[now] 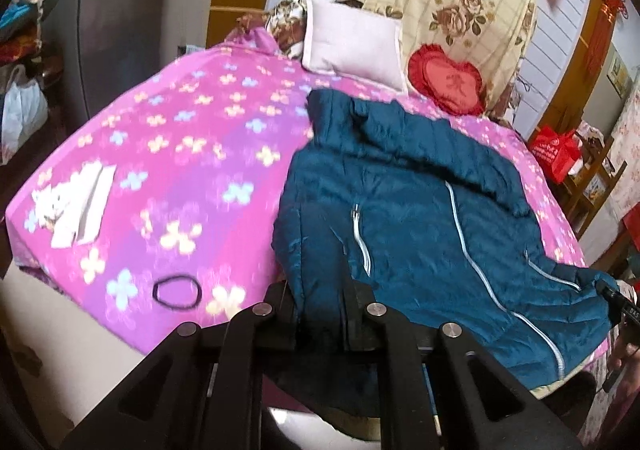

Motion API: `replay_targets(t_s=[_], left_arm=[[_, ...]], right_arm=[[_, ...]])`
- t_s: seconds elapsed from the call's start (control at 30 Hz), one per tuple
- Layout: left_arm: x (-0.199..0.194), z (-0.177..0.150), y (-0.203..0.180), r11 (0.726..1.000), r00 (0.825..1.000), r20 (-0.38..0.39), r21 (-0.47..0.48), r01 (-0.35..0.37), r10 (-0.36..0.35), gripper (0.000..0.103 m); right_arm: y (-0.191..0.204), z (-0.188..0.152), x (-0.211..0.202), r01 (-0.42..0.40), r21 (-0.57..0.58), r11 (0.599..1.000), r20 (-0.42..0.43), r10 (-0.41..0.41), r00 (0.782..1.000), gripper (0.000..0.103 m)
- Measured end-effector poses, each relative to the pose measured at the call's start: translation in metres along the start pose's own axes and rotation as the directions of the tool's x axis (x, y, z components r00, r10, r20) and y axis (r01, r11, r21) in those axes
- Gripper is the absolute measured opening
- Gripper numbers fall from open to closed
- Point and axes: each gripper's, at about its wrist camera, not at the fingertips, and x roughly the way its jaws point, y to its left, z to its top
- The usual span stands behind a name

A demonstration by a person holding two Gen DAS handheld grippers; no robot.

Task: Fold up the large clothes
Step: 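Fold the held hem toward the collar with both tools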

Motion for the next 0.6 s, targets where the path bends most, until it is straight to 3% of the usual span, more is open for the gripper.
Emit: replay_targets(t_s=[0.3,0.6], left_arm=[[0.011,0.053,-0.019,0.999,0.996,0.081,0.035,-0.033,0.03,0.0],[0.044,0.105,-0.038,0.995,0.99,0.125,0.063,-0.078,0.07,0.0]], right_arm=[[-0.01,0.057,0.011,0.044,0.005,0.999,0.088,-0.044,0.995,0.016],[-0.026,0.108,0.044,0.103,0.022,0.994,0.105,-0.105,0.989,0.016]])
